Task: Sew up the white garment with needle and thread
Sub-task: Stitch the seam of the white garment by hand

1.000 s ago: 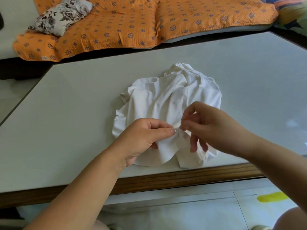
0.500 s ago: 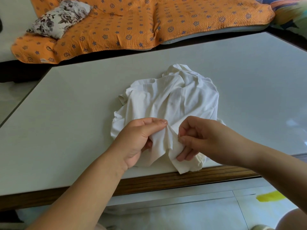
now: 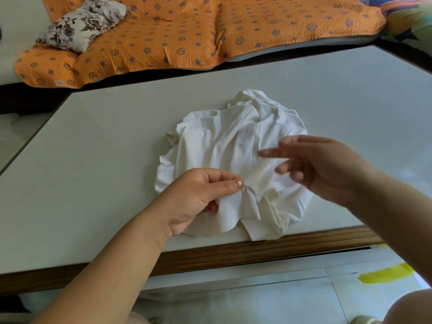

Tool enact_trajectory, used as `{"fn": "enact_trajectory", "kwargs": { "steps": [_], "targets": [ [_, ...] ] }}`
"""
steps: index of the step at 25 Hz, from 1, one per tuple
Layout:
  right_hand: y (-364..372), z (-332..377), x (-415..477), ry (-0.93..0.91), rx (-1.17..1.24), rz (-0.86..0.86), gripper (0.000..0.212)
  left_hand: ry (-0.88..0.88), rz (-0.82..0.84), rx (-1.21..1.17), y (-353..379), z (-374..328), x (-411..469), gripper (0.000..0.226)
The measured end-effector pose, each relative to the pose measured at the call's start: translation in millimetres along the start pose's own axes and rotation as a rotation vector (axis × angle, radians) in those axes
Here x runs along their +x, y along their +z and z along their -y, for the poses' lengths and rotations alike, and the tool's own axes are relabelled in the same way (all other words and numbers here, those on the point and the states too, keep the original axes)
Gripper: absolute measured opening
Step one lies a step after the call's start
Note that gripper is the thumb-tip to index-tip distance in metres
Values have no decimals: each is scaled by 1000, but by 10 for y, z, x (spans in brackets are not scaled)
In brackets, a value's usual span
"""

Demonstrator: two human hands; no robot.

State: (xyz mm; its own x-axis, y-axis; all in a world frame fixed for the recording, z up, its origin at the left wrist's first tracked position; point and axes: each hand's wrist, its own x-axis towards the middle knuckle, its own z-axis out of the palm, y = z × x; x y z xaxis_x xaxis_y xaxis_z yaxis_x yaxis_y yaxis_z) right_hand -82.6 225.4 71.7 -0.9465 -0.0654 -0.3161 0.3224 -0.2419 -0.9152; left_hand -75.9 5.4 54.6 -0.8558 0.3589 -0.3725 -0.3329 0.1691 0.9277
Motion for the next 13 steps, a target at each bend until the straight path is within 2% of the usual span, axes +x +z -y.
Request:
{"fn": "enact_trajectory", "kwargs": {
  "steps": [2,5,8,13],
  "targets": [
    [-110,88,125,36,302,-56,13,-12,28,46,1,-10,-17,21],
    [-254,132,308,9,516,-127,11,-18,53,81,2,-25,-35,20],
    [-386,128,452,-98,515,-236,13,-25,61,88,-11,-35,-42,21],
    [-515,127,566,-263,301,-355,20,-37,68,93,-36,-31,-46,17]
  ]
}}
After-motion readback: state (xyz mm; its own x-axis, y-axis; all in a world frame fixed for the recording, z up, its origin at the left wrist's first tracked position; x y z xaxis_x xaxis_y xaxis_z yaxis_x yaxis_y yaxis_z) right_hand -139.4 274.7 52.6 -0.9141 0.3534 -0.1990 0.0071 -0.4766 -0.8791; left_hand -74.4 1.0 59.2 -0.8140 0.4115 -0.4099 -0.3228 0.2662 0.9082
